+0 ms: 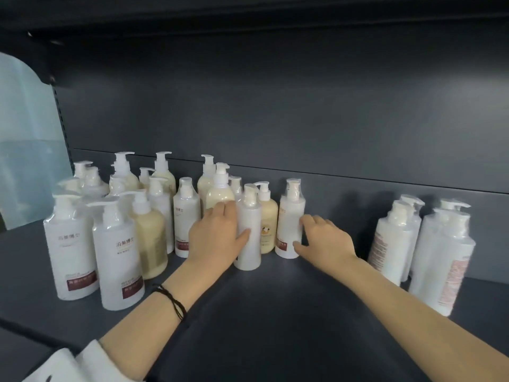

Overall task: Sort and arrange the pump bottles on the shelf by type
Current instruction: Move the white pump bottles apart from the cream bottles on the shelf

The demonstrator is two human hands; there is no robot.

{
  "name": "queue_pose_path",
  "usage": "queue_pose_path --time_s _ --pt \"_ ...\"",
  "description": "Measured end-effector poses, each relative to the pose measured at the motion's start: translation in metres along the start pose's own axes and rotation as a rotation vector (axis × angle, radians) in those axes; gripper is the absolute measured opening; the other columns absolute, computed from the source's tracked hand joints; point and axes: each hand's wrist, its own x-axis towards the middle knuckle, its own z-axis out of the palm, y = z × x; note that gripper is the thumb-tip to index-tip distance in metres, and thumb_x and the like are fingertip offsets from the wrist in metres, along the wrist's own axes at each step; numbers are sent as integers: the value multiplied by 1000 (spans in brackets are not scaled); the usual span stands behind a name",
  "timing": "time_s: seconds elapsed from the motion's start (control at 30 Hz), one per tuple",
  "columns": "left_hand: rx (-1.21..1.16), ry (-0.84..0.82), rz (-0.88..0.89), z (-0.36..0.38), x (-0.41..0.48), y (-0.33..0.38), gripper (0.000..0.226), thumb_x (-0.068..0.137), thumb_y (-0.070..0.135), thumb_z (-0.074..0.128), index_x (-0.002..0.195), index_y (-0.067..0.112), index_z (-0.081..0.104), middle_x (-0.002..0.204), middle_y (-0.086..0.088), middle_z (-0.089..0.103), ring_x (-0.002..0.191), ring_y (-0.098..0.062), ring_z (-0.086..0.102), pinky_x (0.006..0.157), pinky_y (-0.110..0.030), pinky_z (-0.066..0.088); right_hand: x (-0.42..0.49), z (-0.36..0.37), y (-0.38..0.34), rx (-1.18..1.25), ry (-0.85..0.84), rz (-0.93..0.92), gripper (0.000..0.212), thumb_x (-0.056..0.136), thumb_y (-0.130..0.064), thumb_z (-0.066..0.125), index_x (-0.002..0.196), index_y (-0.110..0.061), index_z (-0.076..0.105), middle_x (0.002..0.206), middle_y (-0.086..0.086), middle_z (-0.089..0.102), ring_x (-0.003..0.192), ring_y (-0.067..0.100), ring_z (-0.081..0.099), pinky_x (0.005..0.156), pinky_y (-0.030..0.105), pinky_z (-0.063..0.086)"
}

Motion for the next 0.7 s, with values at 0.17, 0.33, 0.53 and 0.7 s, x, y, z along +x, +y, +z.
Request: queue_pose_path --time_s 0.17,0.33,0.53,0.7 --pt "-40 37 10 14 11 4 76 87 64 45 145 18 27 125 0 48 108 -17 53 61 -28 40 33 24 1 587 48 317 67 79 -47 69 128 -13 40 119 1 54 102 22 58 82 43 53" --pt "45 40 42 16 21 8 67 85 68 44 127 16 41 119 0 47 98 -15 55 54 -26 31 39 39 -5 843 125 367 53 79 -37 74 117 -10 49 107 2 62 93 18 61 82 37 54" --pt "-183 10 12 14 18 11 62 83 61 56 126 21 37 115 0 53 96 -20 57 56 -29 39 16 29 -4 802 147 312 46 75 -38 76 104 -14 50 92 -4 60 81 11 61 73 32 56" --pt "-428 -33 -11 10 9 20 57 81 48 65 123 25 34 117 -4 55 99 -26 56 63 -33 41 -12 10 2 812 137 309 42 74 -35 78 100 -16 51 87 -11 59 77 4 58 69 25 51"
